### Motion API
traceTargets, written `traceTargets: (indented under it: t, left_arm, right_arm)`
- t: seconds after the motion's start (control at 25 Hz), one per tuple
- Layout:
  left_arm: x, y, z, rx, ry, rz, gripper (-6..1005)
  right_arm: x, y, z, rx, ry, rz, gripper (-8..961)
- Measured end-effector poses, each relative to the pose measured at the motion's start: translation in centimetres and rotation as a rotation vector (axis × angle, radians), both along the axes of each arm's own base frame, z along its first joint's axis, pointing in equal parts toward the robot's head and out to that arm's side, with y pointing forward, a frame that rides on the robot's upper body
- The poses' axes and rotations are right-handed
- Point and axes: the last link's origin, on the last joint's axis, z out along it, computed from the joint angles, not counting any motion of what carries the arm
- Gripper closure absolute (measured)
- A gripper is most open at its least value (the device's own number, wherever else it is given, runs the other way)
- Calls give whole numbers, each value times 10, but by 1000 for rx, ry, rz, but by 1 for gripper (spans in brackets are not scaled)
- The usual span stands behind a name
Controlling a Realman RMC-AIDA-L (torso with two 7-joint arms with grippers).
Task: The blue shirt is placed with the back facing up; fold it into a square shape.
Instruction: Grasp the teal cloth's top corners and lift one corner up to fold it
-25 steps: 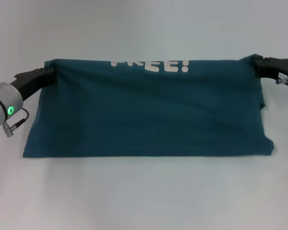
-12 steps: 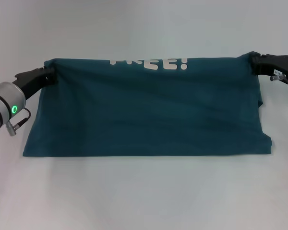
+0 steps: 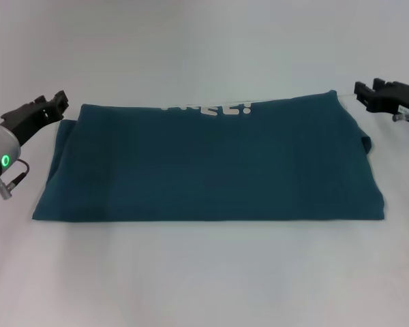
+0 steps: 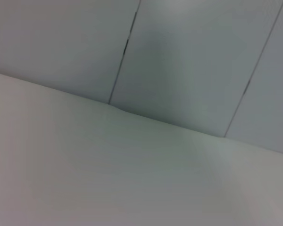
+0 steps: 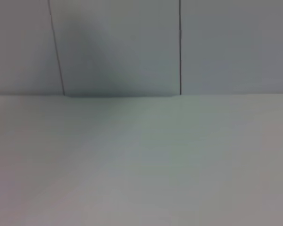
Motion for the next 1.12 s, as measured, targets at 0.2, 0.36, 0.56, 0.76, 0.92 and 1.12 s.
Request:
traceTargets:
  t: [0.2,0.36,0.56,0.76,0.92,1.12]
  left_arm:
    - [-3,-1,3,14,-4,14,580]
    - [-11,-5,8,15,-26,25,416]
    - [-27,-26,10,-53,-92,-11,237]
    - [-39,-53,19,-77,-167,-72,151]
    - [-48,-69,23,-83,-192,-85,138]
    - [-54,-80,19,-133,-160,-91,141]
  right_arm:
    - [3,-2,10,30,57,4,485]
    - [6,-8,20,22,149,15,397]
    - [17,-29,28,-23,278,13,288]
    - [25,-56,37,-104,376,13,48]
    - [28,-72,46,-172,454,0,49]
    - [30,-83,47,-302,500,-78,50]
